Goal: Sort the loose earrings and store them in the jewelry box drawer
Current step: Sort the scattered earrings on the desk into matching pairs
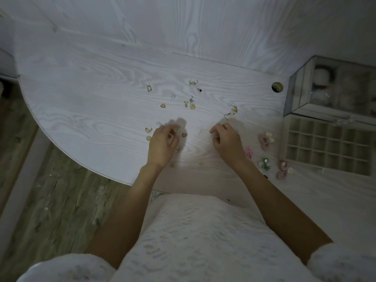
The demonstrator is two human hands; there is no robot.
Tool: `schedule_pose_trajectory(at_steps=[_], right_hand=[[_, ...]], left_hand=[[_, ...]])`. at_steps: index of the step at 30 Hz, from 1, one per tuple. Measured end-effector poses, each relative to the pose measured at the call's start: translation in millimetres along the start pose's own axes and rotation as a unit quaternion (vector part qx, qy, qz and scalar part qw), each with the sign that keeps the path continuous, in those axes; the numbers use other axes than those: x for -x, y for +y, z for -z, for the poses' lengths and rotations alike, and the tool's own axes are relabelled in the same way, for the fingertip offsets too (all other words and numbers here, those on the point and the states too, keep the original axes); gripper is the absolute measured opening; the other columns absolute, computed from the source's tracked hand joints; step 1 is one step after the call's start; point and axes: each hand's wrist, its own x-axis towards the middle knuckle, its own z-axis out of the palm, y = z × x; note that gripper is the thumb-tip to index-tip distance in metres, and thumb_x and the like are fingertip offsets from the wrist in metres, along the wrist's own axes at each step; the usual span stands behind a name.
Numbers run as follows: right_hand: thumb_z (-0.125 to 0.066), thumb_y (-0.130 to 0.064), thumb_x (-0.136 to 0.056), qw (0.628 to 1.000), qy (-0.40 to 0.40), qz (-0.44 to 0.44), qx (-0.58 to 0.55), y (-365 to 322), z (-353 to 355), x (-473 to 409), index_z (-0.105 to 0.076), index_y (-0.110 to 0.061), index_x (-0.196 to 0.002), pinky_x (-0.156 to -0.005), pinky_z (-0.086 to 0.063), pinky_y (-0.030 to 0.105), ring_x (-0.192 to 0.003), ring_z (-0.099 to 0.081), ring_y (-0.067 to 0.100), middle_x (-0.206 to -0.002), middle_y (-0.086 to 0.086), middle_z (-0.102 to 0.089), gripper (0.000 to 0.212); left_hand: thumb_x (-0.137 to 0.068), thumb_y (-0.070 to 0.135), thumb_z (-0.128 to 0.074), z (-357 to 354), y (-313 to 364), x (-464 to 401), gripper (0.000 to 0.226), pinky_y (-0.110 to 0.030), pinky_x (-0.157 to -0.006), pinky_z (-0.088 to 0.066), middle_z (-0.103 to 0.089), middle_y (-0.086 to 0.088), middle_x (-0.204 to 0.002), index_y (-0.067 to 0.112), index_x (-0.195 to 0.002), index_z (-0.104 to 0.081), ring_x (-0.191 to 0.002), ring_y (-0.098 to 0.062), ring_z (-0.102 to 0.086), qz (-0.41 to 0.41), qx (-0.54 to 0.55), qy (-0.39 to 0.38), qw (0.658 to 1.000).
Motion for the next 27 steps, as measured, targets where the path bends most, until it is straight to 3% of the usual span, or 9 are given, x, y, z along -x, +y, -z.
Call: schedule_pose_trajectory(at_steps=[4, 8, 10, 13, 15, 19, 22, 27], right_hand=[[-0.058, 0.005, -0.080, 0.999, 0.009, -0.006, -0.044, 2, 11, 5, -0.060, -0.004, -0.084, -0.061, -0.045, 0.032, -0.067, -0.051, 0.018, -0.080, 0.010, -0.061, 0.010], [-0.060, -0.005, -0.085, 0.995, 0.055, -0.044, -0.064, 15, 40, 6, -0.062, -0.007, -0.088, -0.063, -0.046, 0.026, -0.068, -0.057, 0.016, -0.077, 0.001, -0.063, 0.004], [-0.060, -0.010, -0.087, 0.993, 0.079, -0.071, -0.047, 30, 59, 2, -0.064, -0.008, -0.093, -0.065, -0.047, 0.025, -0.070, -0.058, 0.015, -0.079, 0.001, -0.063, 0.007], [-0.057, -0.013, -0.088, 0.988, 0.104, -0.111, -0.012, 61, 81, -11, -0.062, -0.008, -0.097, -0.072, -0.052, 0.035, -0.077, -0.061, 0.022, -0.087, 0.008, -0.068, 0.011], [-0.055, -0.011, -0.088, 0.987, 0.091, -0.128, 0.022, 77, 87, -21, -0.062, -0.007, -0.097, -0.074, -0.052, 0.040, -0.081, -0.062, 0.028, -0.090, 0.014, -0.068, 0.012], [-0.051, -0.007, -0.089, 0.984, 0.042, -0.150, 0.085, 91, 88, -34, -0.061, -0.004, -0.097, -0.072, -0.050, 0.037, -0.084, -0.060, 0.032, -0.094, 0.019, -0.066, 0.013], [-0.048, -0.003, -0.089, 0.980, 0.031, -0.157, 0.118, 97, 86, -34, -0.060, 0.000, -0.098, -0.070, -0.044, 0.035, -0.086, -0.059, 0.034, -0.096, 0.021, -0.065, 0.015], [-0.047, -0.003, -0.090, 0.979, 0.028, -0.171, 0.108, 102, 89, -24, -0.058, 0.003, -0.110, -0.083, -0.041, 0.039, -0.100, -0.053, 0.036, -0.110, 0.026, -0.057, 0.023]], left_hand=[[-0.091, 0.016, -0.056, -9, 15, 0, 0.016, -0.011, -0.071, -0.041, -0.056, -0.005, -0.097, 0.016, -0.106, -0.060, -0.083, -0.013, -0.054, 0.048, 0.116, 0.018, 0.992], [-0.092, 0.018, -0.054, -18, 29, -2, 0.013, -0.003, -0.073, -0.041, -0.055, -0.003, -0.104, 0.017, -0.100, -0.064, -0.084, -0.003, -0.054, 0.005, 0.138, 0.009, 0.990], [-0.092, 0.017, -0.055, -22, 38, -4, 0.013, -0.004, -0.076, -0.043, -0.054, 0.002, -0.107, 0.015, -0.100, -0.065, -0.087, -0.003, -0.056, -0.015, 0.150, -0.003, 0.989], [-0.092, 0.015, -0.055, -28, 55, -11, 0.012, -0.009, -0.080, -0.046, -0.063, 0.006, -0.101, 0.014, -0.099, -0.065, -0.090, -0.006, -0.060, -0.020, 0.168, -0.040, 0.985], [-0.092, 0.014, -0.054, -35, 68, -15, 0.010, -0.017, -0.079, -0.051, -0.069, 0.004, -0.090, 0.014, -0.097, -0.063, -0.086, -0.007, -0.065, -0.033, 0.167, -0.071, 0.983], [-0.092, 0.015, -0.054, -50, 90, -25, 0.012, -0.028, -0.075, -0.055, -0.067, 0.000, -0.080, 0.015, -0.099, -0.063, -0.073, -0.009, -0.066, -0.041, 0.154, -0.114, 0.981], [-0.094, 0.016, -0.051, -65, 109, -38, 0.016, -0.032, -0.074, -0.054, -0.064, -0.003, -0.087, 0.014, -0.104, -0.063, -0.071, -0.014, -0.064, -0.049, 0.124, -0.148, 0.980], [-0.093, 0.016, -0.051, -101, 138, -61, 0.027, -0.032, -0.083, -0.049, -0.059, -0.011, -0.113, 0.011, -0.118, -0.056, -0.094, -0.023, -0.061, -0.063, 0.058, -0.192, 0.978]])
